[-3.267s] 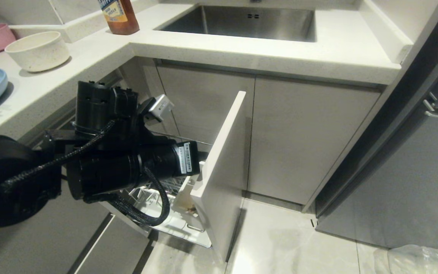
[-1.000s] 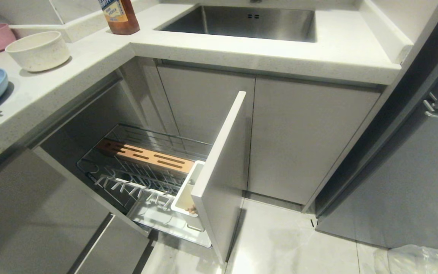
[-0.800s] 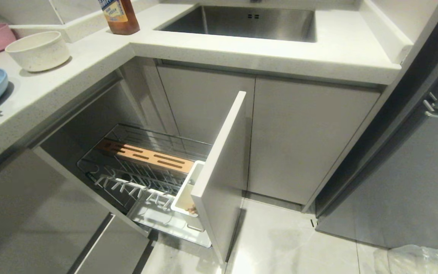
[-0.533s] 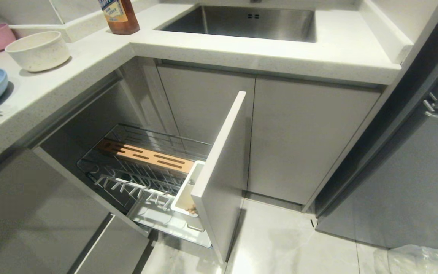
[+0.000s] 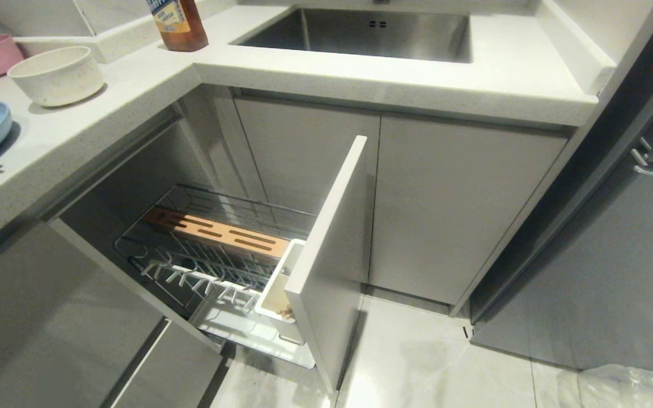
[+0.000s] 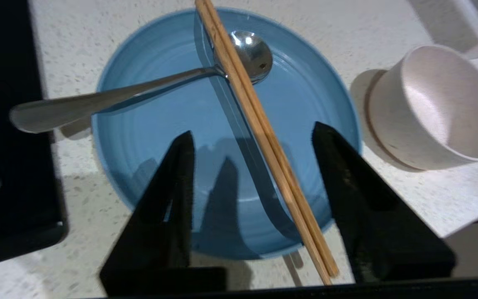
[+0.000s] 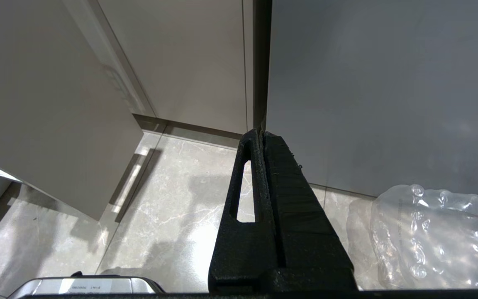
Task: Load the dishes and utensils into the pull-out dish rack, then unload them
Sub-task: Pick up the chopsticks and place it in the cupboard
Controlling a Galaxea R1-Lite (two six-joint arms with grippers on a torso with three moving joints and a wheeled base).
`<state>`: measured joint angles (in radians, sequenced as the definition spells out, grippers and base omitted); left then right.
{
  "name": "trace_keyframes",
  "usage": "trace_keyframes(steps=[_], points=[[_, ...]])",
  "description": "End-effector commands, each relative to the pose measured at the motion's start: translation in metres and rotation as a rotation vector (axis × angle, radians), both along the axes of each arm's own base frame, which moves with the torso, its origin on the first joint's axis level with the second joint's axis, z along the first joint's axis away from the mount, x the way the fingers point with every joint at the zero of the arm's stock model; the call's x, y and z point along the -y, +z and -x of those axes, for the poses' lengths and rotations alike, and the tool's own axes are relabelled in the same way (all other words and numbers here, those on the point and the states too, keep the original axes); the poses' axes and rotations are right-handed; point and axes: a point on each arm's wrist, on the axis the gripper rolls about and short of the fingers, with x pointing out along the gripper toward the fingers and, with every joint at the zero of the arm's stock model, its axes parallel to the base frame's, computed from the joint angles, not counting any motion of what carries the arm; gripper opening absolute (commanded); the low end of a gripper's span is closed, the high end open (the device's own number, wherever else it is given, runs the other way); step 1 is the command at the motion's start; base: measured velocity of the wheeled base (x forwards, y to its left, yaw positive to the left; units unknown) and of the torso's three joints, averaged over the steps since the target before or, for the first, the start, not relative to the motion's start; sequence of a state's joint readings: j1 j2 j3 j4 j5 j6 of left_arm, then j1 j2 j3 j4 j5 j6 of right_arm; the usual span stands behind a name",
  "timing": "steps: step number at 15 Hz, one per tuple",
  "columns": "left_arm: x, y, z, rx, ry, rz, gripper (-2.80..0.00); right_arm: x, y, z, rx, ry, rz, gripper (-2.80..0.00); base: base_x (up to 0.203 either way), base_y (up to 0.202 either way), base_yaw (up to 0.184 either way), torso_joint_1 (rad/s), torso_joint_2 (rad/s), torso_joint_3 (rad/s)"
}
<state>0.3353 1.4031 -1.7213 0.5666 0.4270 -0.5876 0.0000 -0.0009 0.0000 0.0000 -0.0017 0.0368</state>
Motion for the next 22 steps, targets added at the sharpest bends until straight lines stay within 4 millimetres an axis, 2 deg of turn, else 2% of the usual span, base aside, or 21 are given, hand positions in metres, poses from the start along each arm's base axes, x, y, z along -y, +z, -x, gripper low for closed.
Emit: trace_keyframes(steps=[1,4,17,22], points=[[-0.007,-0.01,-0.019,-0.045,0.005,0.024,0.0,0.0,0.0,0.0,-0.001,0.0,0.0,-2.8,0.0,0.0,0.0,0.0,0.0,0.0],[-0.013,-0.022,-0.036,-0.105,0.013,0.05,0.0,0.0,0.0,0.0,-0.001,0.0,0.0,-2.8,0.0,0.0,0.0,0.0,0.0,0.0],[-0.021,-0.031,-0.057,-0.198,0.006,0.058,0.0,0.0,0.0,0.0,-0.001,0.0,0.0,-2.8,0.0,0.0,0.0,0.0,0.0,0.0],[-0.021,-0.033,-0.059,-0.207,0.005,0.06,0.0,0.0,0.0,0.0,-0.001,0.0,0.0,-2.8,0.0,0.0,0.0,0.0,0.0,0.0]])
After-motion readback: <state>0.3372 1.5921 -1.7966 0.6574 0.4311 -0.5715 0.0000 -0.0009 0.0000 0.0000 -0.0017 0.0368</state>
